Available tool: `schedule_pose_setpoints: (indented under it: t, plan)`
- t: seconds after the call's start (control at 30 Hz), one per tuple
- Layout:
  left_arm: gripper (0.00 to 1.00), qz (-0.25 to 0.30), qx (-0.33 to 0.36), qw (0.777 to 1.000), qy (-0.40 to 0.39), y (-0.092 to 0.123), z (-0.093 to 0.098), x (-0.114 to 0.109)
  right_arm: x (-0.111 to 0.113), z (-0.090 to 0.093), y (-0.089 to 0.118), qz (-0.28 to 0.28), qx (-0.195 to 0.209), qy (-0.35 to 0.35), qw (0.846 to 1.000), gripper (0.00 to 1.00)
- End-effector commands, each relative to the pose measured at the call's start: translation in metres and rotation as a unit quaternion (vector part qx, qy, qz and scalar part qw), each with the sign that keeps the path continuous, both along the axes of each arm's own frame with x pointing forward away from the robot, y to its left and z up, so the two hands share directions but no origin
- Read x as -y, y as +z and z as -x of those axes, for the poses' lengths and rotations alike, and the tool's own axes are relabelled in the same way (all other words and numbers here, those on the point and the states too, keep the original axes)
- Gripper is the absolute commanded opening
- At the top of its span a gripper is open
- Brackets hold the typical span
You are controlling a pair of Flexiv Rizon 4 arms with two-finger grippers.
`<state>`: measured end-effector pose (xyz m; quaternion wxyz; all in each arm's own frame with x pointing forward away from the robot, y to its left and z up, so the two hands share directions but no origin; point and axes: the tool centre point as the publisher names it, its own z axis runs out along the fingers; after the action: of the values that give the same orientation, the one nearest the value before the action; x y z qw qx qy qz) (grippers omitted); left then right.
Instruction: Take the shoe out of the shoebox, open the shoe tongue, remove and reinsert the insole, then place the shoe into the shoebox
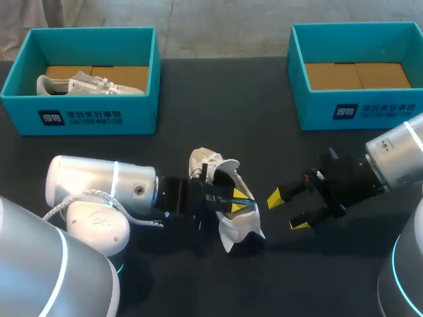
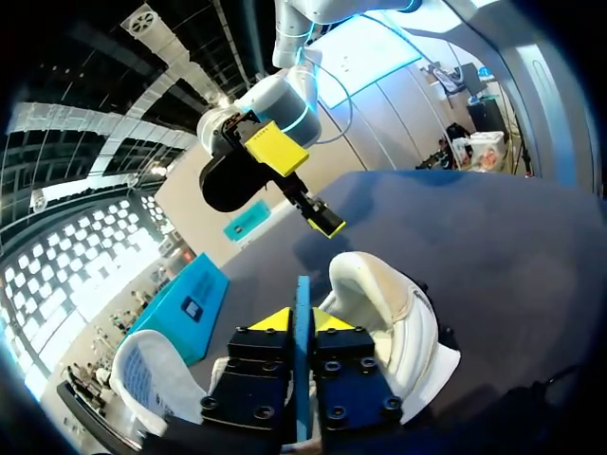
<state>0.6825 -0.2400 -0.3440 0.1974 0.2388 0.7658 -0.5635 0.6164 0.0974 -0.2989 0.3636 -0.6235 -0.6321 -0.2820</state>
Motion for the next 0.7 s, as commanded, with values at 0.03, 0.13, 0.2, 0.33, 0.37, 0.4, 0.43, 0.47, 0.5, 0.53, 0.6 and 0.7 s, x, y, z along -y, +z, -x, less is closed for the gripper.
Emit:
schedule_pose_setpoints:
  t: [0.03, 0.13, 0.2, 0.33, 0.37, 0.4, 0.43, 0.47, 0.5, 0.53, 0.6, 0.7]
  plan:
    - [0.0, -0.005, 0.001, 1.0, -0.005, 0.0, 0.0, -0.001, -0.001, 0.001, 0.0, 0.002, 0.0, -0.001, 1.0, 1.0]
    - [0.0, -0.009, 0.0, 1.0, -0.005, -0.004, -0.001, -0.001, -0.001, 0.001, 0.0, 0.002, 0.0, -0.001, 1.0, 1.0]
    - [0.0, -0.013, -0.002, 1.0, -0.006, -0.006, -0.002, -0.002, -0.001, 0.001, 0.0, 0.002, 0.0, -0.001, 1.0, 1.0]
    - [0.0, -0.021, -0.003, 1.0, -0.001, -0.011, -0.006, -0.002, -0.001, 0.001, 0.0, 0.002, 0.0, -0.001, 1.0, 1.0]
    - [0.0, -0.024, -0.004, 1.0, 0.002, -0.013, -0.008, -0.002, -0.001, 0.001, 0.0, 0.002, 0.0, -0.001, 1.0, 1.0]
    - [0.0, -0.027, -0.005, 1.0, 0.004, -0.015, -0.01, -0.002, -0.001, 0.001, 0.0, 0.002, 0.0, -0.001, 1.0, 1.0]
    - [0.0, -0.029, -0.005, 1.0, 0.006, -0.016, -0.011, -0.003, -0.001, 0.001, 0.0, 0.002, 0.0, -0.001, 1.0, 1.0]
    - [0.0, -0.03, -0.005, 0.999, 0.008, -0.017, -0.012, -0.003, -0.001, 0.001, 0.0, 0.002, 0.0, -0.001, 1.0, 1.0]
    - [0.0, -0.031, -0.006, 0.999, 0.009, -0.017, -0.013, -0.003, -0.001, 0.001, 0.0, 0.002, 0.0, -0.001, 1.0, 1.0]
    - [0.0, -0.031, -0.006, 0.999, 0.009, -0.017, -0.013, -0.003, -0.001, 0.001, 0.0, 0.002, 0.0, -0.001, 1.0, 1.0]
    - [0.0, -0.031, -0.006, 0.999, 0.008, -0.015, -0.012, -0.003, -0.001, 0.001, 0.0, 0.002, 0.0, -0.001, 1.0, 1.0]
    - [0.0, -0.028, -0.007, 1.0, 0.002, -0.012, -0.01, -0.002, -0.001, 0.001, 0.0, 0.002, 0.0, -0.001, 1.0, 1.0]
